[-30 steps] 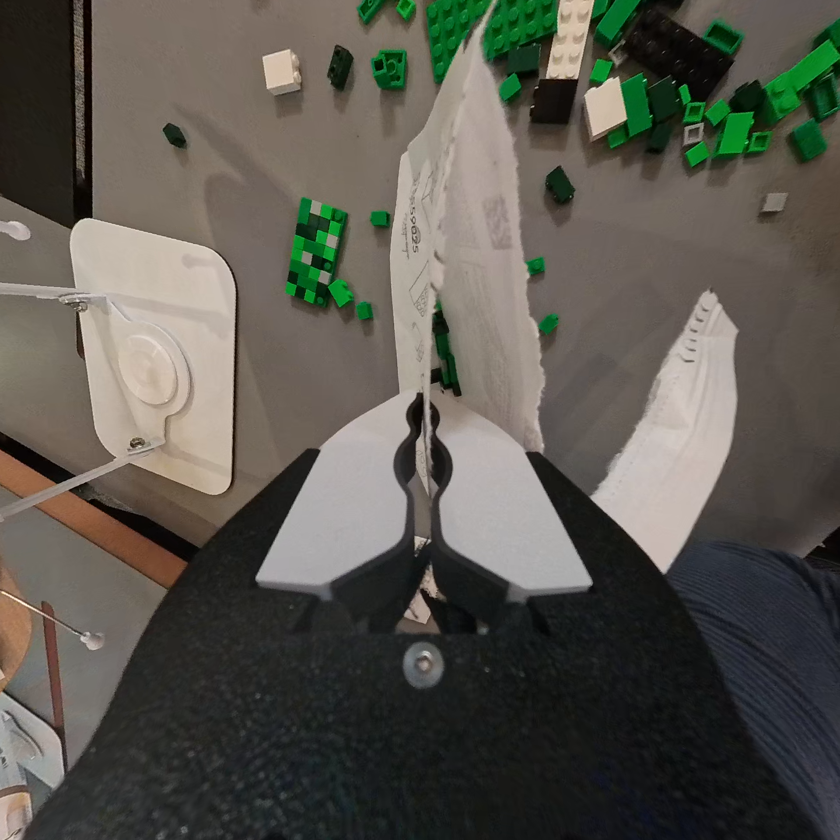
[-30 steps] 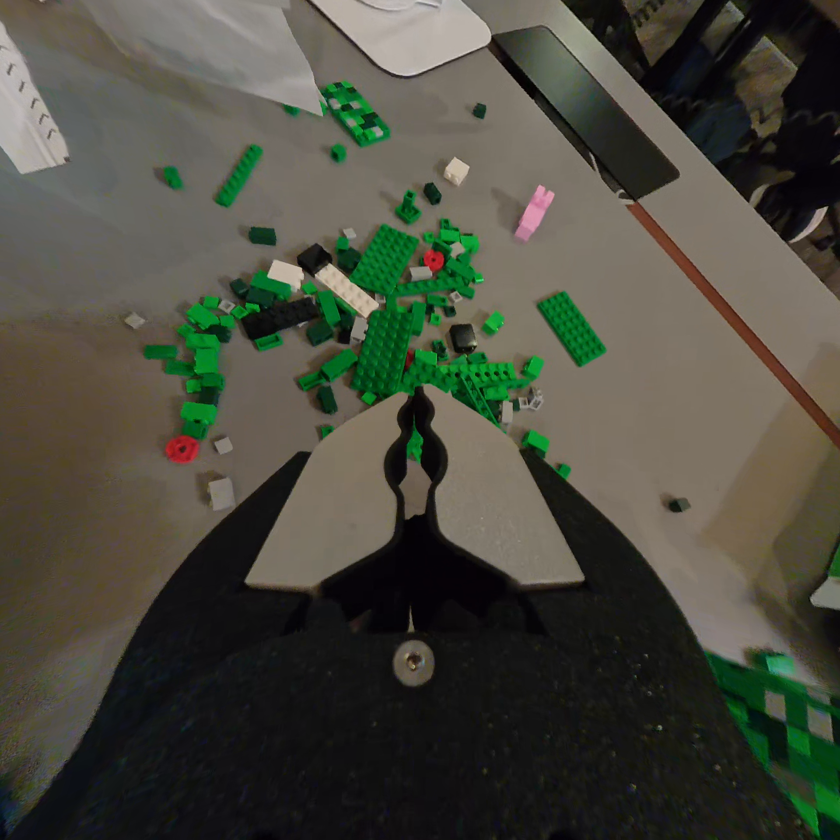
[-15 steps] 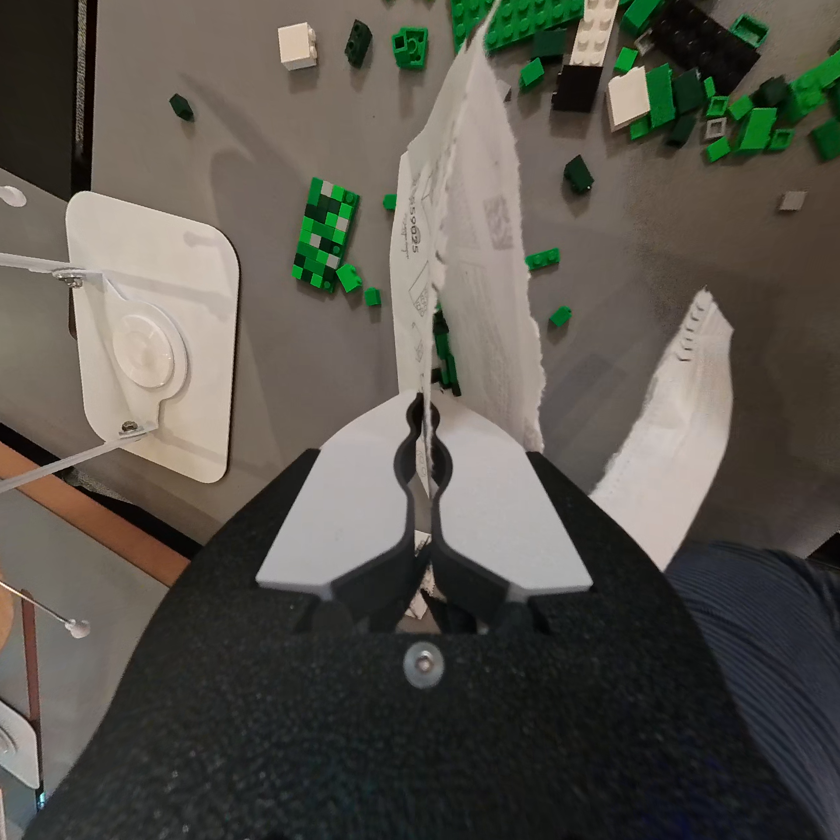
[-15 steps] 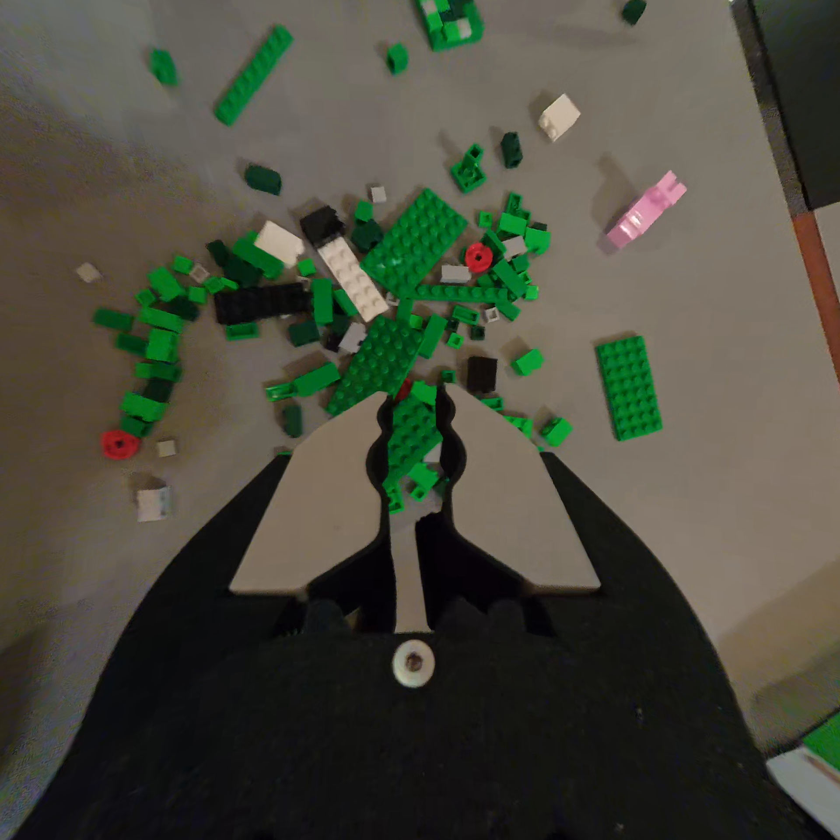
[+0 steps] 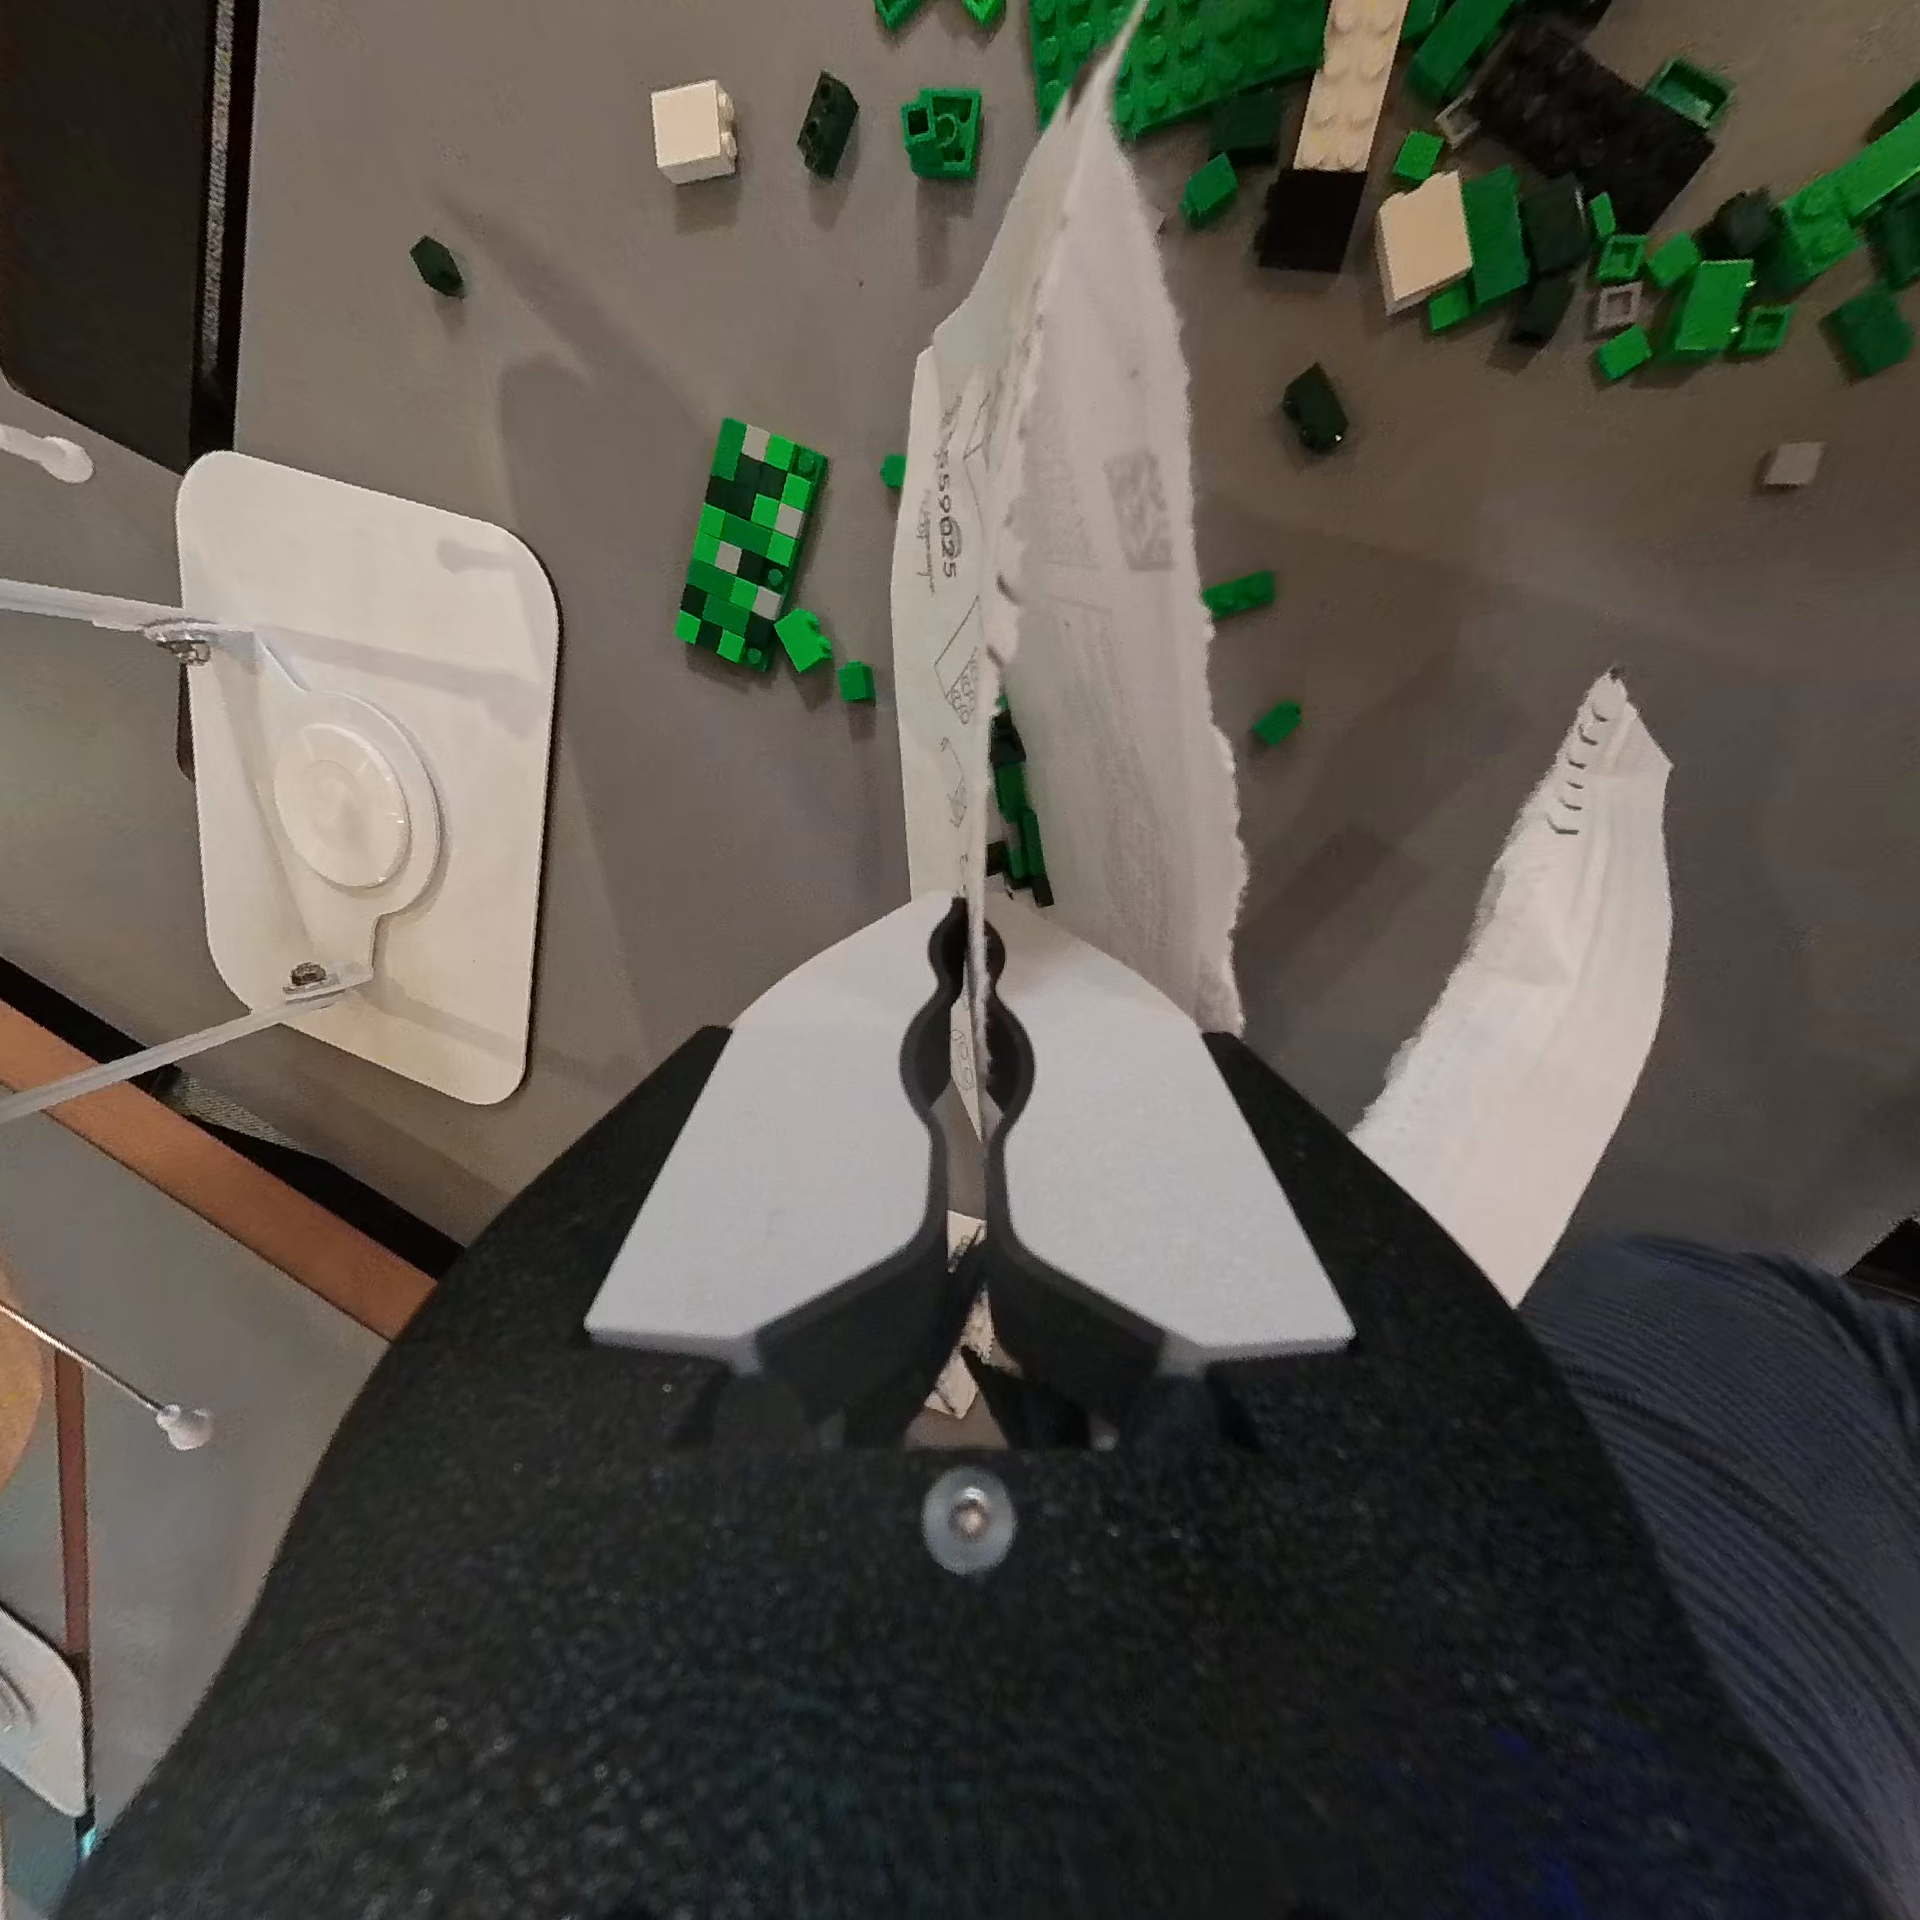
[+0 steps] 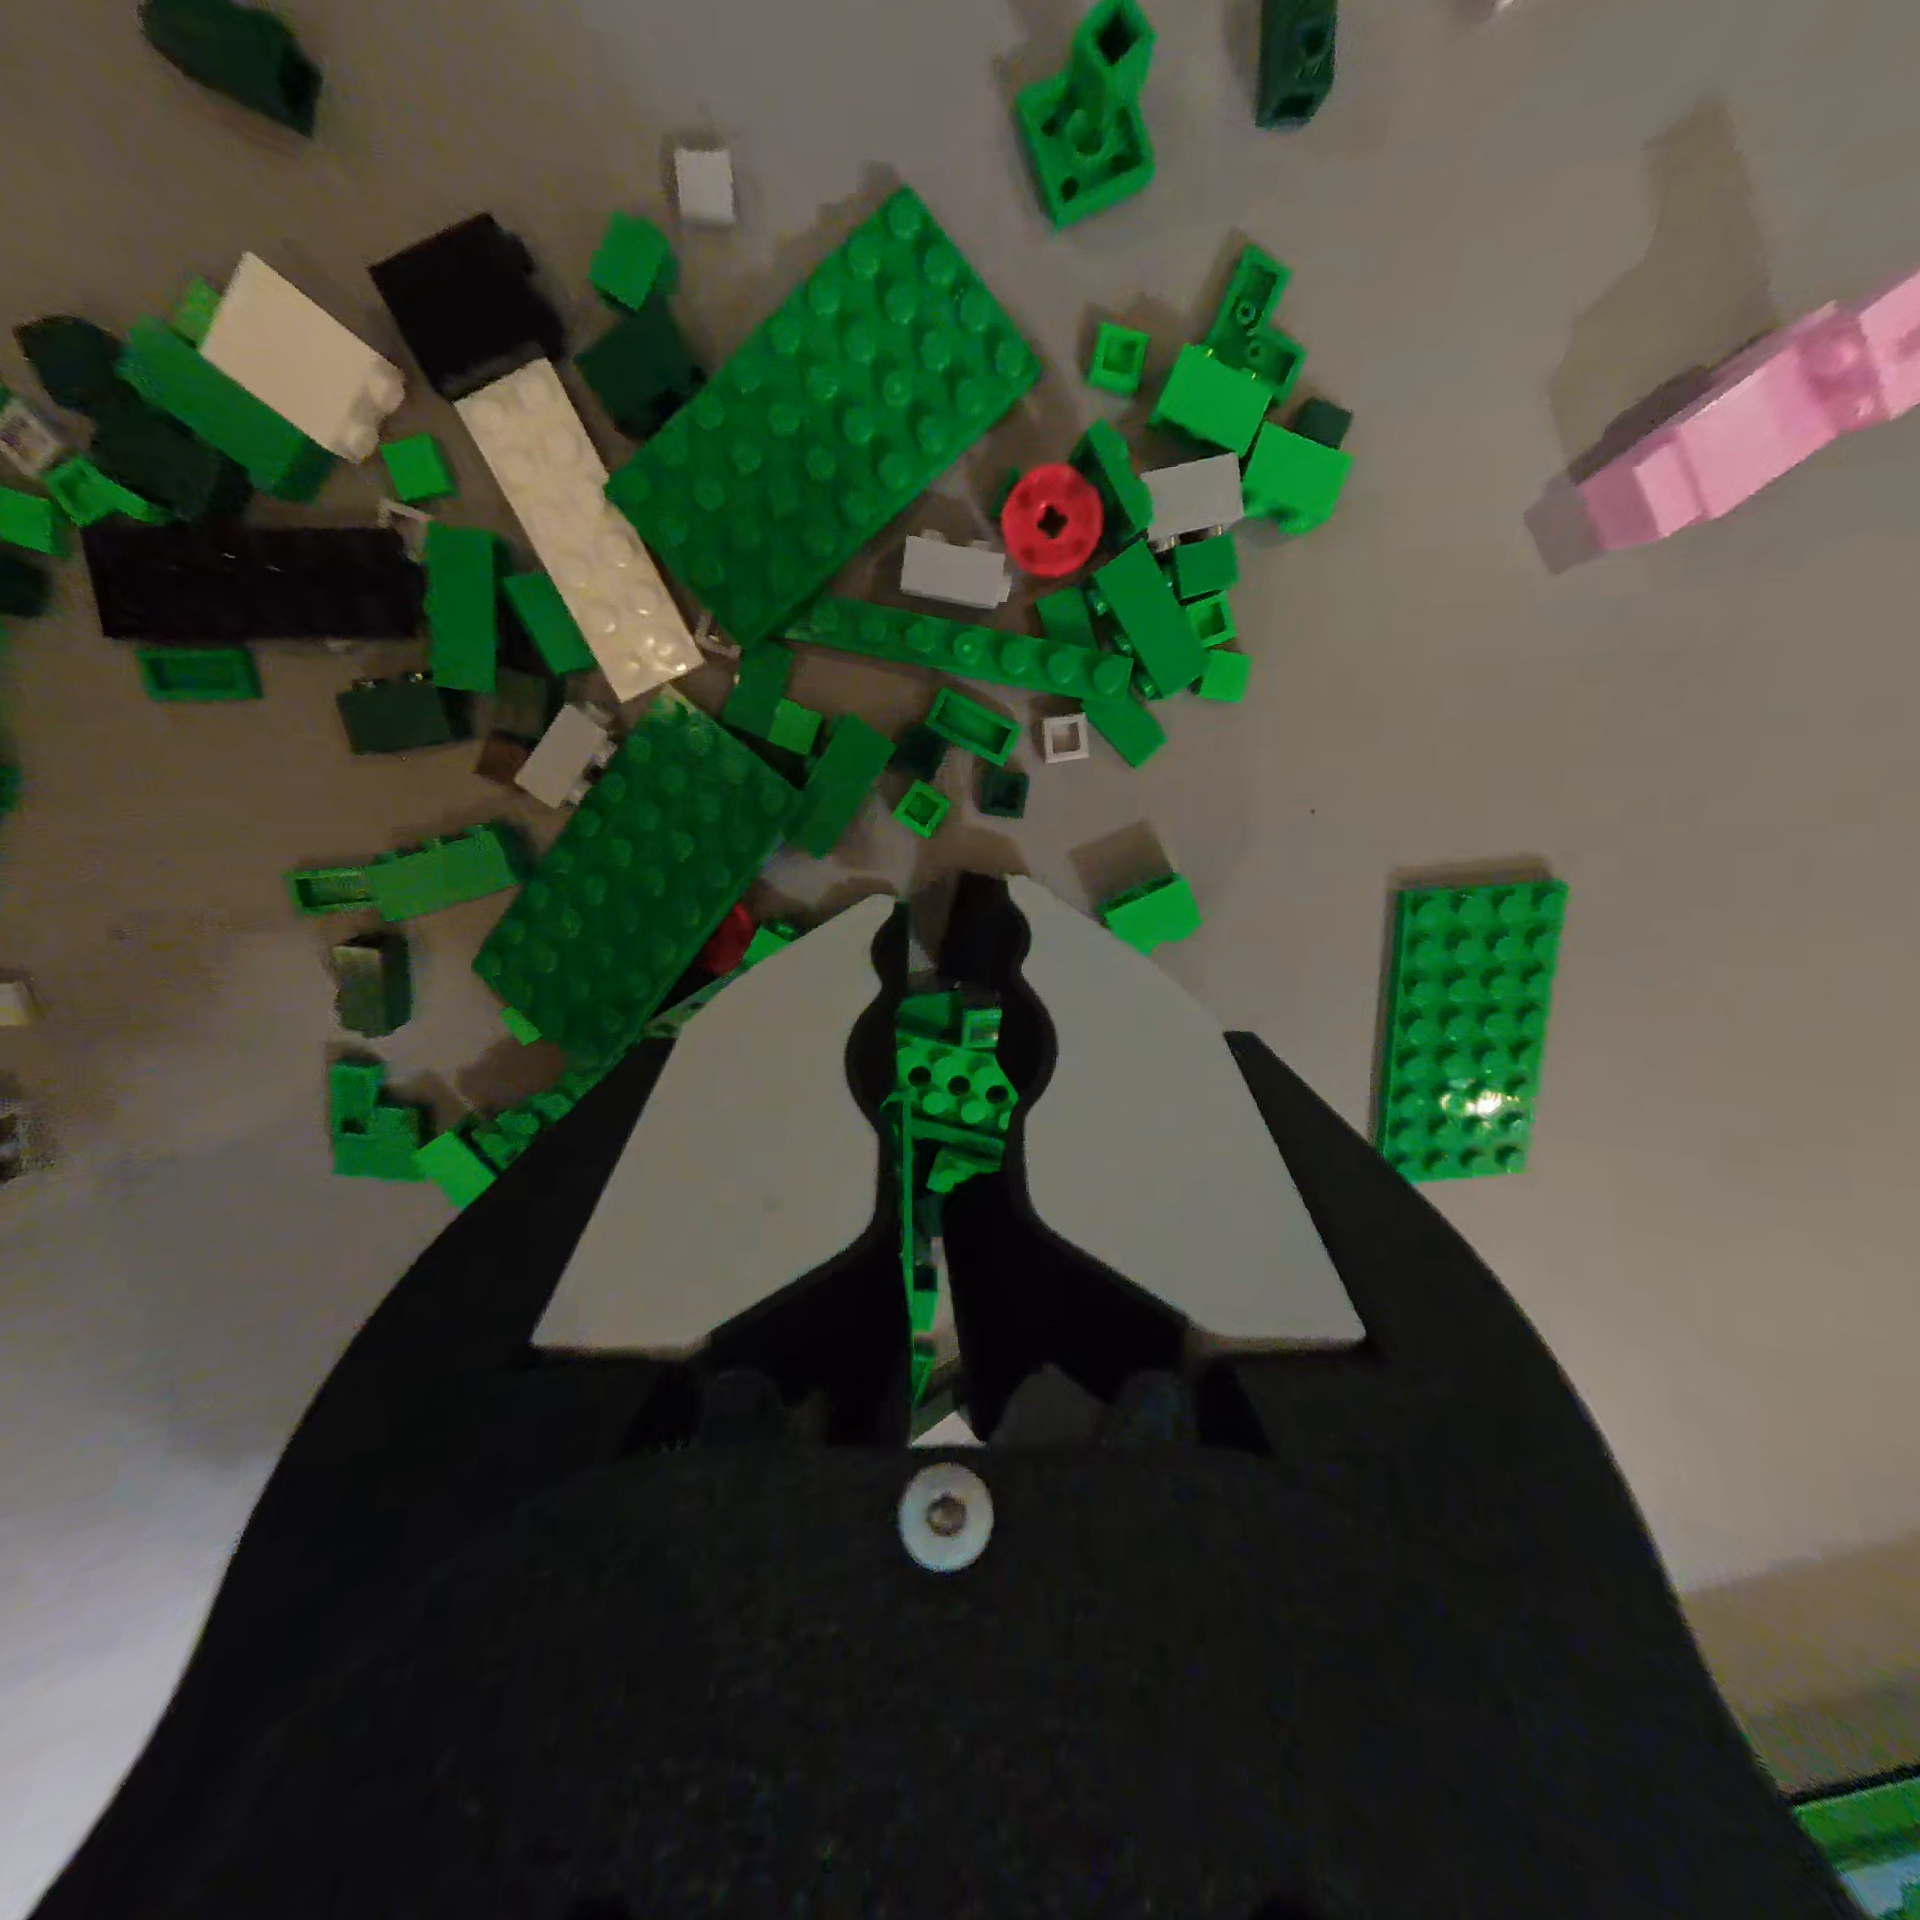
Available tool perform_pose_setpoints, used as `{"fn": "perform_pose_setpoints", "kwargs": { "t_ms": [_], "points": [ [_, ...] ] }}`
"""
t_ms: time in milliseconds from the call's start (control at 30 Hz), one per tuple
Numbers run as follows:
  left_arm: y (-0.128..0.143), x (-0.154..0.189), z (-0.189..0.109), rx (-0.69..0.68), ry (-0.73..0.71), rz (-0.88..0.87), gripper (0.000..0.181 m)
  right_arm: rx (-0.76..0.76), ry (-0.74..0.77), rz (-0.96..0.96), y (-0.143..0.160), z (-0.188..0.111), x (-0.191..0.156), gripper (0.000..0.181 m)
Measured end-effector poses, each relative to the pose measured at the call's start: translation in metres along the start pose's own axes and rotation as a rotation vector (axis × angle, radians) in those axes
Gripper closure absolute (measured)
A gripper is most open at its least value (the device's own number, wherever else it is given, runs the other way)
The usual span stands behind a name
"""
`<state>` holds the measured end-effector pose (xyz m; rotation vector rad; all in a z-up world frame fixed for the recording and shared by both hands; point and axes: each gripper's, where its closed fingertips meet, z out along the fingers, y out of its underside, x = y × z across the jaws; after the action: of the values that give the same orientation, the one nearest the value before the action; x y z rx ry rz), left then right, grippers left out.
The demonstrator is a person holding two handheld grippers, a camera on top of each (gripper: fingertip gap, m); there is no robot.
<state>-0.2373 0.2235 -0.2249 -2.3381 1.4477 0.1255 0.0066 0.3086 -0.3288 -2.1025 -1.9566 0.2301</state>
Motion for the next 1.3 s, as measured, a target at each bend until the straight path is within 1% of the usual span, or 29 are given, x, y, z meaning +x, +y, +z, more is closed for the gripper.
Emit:
{"fn": "perform_pose_setpoints", "kwargs": {
  "t_ms": [200,400,500,633,800,967,1100,1233,1300],
  "points": [
    [-0.002,0.002,0.000,0.000,0.004,0.013,0.181,0.030,-0.046,-0.020,-0.011,0.003,-0.002,0.169],
    [-0.002,0.001,-0.001,0.004,0.002,0.006,0.181,0.042,-0.039,-0.024,-0.015,0.006,0.005,0.170],
    [0.000,0.001,-0.001,0.006,0.002,0.001,0.181,0.013,-0.082,-0.028,-0.013,0.009,0.002,0.170],
    [0.000,0.000,-0.002,0.013,0.001,-0.003,0.181,-0.003,-0.098,-0.024,-0.011,0.009,0.002,0.171],
    [0.001,-0.001,-0.003,0.017,0.000,-0.006,0.181,-0.030,-0.086,-0.038,-0.005,0.007,0.005,0.171],
    [0.000,0.000,-0.002,0.012,0.002,-0.003,0.181,-0.055,-0.170,-0.066,0.002,0.007,-0.007,0.173],
    [0.000,0.000,-0.001,0.010,0.005,-0.002,0.181,-0.029,-0.143,-0.089,-0.004,0.009,-0.004,0.165],
    [-0.001,0.001,-0.001,0.006,0.006,0.001,0.181,-0.008,-0.145,-0.097,-0.011,0.010,-0.004,0.165],
    [-0.001,0.001,-0.001,0.007,0.007,0.002,0.181,-0.017,-0.146,-0.104,-0.011,0.012,-0.005,0.172]
  ]
}}
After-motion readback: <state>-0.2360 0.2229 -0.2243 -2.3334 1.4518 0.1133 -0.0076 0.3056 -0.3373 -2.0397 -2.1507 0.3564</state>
